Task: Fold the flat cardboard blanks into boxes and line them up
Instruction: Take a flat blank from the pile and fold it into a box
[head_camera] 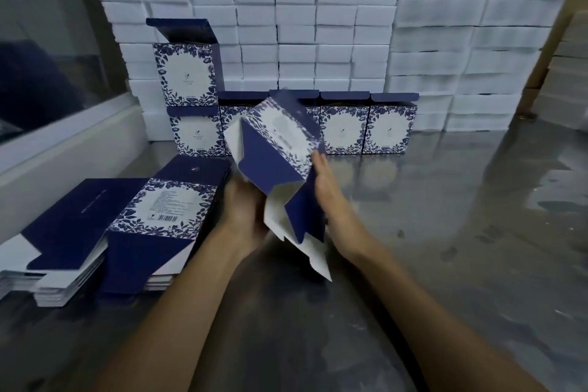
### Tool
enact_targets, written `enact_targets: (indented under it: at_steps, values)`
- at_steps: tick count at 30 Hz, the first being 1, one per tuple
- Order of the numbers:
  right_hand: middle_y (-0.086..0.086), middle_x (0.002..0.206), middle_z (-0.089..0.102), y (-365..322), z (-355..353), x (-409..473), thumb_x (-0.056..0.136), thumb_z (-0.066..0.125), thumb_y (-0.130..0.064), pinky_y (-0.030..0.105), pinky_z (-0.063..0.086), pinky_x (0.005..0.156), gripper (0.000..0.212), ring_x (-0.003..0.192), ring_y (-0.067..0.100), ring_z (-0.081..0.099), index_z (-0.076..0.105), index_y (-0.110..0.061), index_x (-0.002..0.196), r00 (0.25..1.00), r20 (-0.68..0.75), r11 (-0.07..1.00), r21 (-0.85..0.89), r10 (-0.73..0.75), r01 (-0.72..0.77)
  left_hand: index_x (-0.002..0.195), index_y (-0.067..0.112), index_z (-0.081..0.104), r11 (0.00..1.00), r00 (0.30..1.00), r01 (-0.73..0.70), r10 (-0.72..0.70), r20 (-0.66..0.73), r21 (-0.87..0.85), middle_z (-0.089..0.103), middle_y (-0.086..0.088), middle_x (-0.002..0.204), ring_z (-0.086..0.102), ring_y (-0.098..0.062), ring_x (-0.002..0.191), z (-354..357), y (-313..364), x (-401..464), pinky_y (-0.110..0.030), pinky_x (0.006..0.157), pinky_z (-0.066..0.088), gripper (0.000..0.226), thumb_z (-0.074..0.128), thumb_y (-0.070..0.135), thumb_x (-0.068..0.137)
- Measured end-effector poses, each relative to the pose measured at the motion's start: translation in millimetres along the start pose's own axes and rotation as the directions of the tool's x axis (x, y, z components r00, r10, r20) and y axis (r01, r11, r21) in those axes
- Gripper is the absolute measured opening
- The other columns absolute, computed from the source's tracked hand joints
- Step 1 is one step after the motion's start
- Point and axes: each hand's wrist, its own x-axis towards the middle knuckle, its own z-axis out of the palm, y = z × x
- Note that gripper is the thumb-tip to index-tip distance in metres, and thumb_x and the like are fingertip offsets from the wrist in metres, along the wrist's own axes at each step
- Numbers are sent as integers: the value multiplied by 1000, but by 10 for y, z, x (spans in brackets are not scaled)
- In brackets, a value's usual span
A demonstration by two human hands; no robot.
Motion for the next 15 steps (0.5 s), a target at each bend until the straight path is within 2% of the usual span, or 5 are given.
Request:
enact_targets:
  at_steps: [3, 5, 8, 12, 15]
  values:
    - [-19, 164, -1, 58, 112, -24, 75, 17, -95, 40, -1, 127, 103, 153, 6, -7, 19, -33, 158, 1000, 22, 990, -142, -10, 13, 96, 19, 77, 998, 990, -20, 12, 139, 56, 76, -4, 95, 71, -22, 94, 89, -76, -52, -30, 74, 59, 42, 36, 24, 102]
    - [-25, 165, 3, 175, 113, -177, 74, 23, -95, 46, 2, 127, 92, 153, 3, -7, 20, -49, 154, 996, 87, 997, -69, -22, 28, 79, 25, 82, 998, 970, 28, -42, 239, 61, 77, 0, 88, 73, -13, 84, 95, -96, -74, -25, 69, 59, 60, 28, 25, 105]
    - [-29, 164, 6, 163, 127, -134, 75, 26, -95, 38, 0, 126, 86, 151, -4, -6, 22, -55, 151, 999, 32, 999, -34, -22, 23, 86, 22, 81, 999, 967, 48, -42, 251, -18, 75, -5, 98, 71, -20, 93, 69, -105, -49, -34, 79, 58, 45, 39, 35, 95]
    - [-27, 159, 26, 96, 93, -52, 78, 36, -84, 34, 14, 125, 82, 150, -1, 18, 29, -48, 151, 982, -179, 947, 322, 66, -5, 125, 18, 67, 983, 971, 117, -84, 223, -141, 64, -10, 129, 60, -30, 119, -80, -39, 42, -45, 97, 48, 62, 36, 64, 96]
    - [-21, 145, 51, 96, 17, -31, 76, 57, -81, 44, 34, 117, 84, 135, 5, 48, 42, -40, 148, 961, -190, 723, 691, 203, -16, 112, 20, 75, 989, 969, 139, -124, 215, -55, 72, -7, 113, 69, -25, 103, -143, 1, 62, -40, 90, 54, 51, 58, 61, 84]
